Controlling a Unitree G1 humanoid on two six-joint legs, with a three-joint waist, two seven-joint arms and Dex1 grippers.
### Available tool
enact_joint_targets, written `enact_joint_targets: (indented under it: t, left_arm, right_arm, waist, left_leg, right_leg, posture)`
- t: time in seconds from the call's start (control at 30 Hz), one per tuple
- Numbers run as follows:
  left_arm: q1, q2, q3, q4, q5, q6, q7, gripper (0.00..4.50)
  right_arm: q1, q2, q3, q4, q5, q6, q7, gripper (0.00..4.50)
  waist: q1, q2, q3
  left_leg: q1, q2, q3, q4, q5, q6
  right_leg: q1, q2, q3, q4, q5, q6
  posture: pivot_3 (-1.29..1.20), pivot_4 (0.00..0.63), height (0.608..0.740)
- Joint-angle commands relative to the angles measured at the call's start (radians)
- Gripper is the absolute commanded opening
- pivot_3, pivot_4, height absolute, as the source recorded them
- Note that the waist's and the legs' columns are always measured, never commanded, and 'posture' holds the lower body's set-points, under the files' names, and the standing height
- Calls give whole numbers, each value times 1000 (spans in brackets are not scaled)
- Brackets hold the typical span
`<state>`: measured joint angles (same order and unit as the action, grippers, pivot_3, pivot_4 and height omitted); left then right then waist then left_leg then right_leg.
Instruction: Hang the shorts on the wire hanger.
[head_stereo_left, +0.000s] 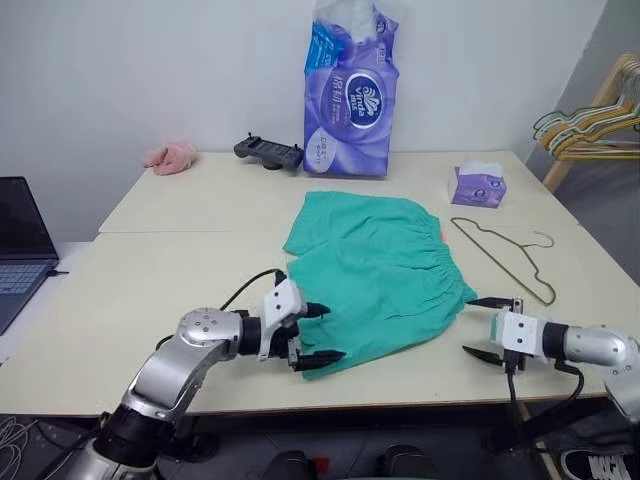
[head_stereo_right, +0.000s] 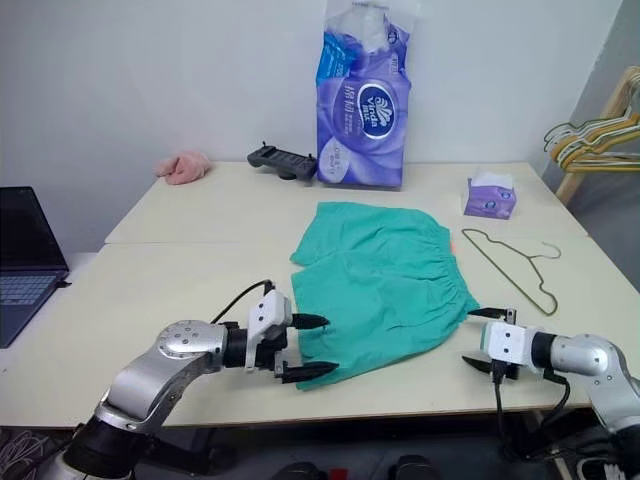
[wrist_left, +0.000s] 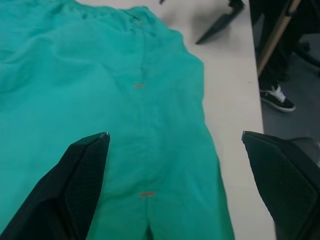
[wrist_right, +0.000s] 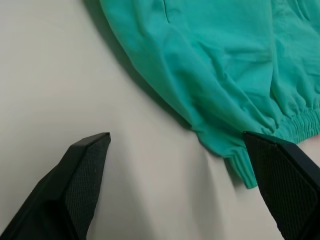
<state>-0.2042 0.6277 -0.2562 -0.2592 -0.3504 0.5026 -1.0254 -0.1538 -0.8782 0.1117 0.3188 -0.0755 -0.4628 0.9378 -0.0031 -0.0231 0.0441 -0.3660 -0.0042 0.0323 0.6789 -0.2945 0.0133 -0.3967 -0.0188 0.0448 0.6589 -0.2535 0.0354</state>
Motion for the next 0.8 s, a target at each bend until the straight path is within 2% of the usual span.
enact_joint_targets:
  t: [0.03,0.17,0.3,0.67,0.77,0.8]
  left_arm:
    - [-36,-15,-47,10,17,1,-22,4500]
    - [-32,-3,-120,58,106,-84,-38,4500]
    - [-46,-35,-169,166,211,-196,-5,4500]
    - [-64,-83,-170,331,300,-290,34,4500]
    - [-67,-76,-168,331,292,-287,16,4500]
    - [-70,-73,-165,331,289,-285,12,4116]
  right_arm:
    - [-134,17,25,162,-41,-87,1,4481]
    - [-258,44,55,321,-76,-144,-12,4481]
    - [-336,67,91,420,-103,-189,-2,4481]
    - [-449,119,164,584,-195,-230,-18,4481]
    - [-470,123,175,612,-198,-234,7,3949]
    - [-475,124,179,618,-197,-236,13,3586]
  waist:
    - [-1,0,3]
    - [-2,0,6]
    - [-1,1,9]
    - [0,-1,6]
    - [0,-2,6]
    - [0,-2,6]
  left_leg:
    - [3,0,0,0,0,0]
    - [6,0,-3,0,-1,1]
    - [6,0,-4,-1,0,1]
    - [11,1,-3,-1,0,1]
    - [17,1,-4,-1,-1,1]
    - [19,1,-4,-2,-1,1]
  right_leg:
    - [3,0,0,-1,-1,-1]
    - [7,-1,1,-2,-4,-7]
    - [7,-3,1,-1,-5,-8]
    - [12,-6,2,-1,-5,-8]
    - [18,-6,1,-1,-5,-8]
    - [20,-6,1,-1,-5,-9]
  posture:
    - [34,25,740]
    - [36,27,740]
    - [43,38,740]
    - [62,23,740]
    - [66,20,740]
    - [66,17,740]
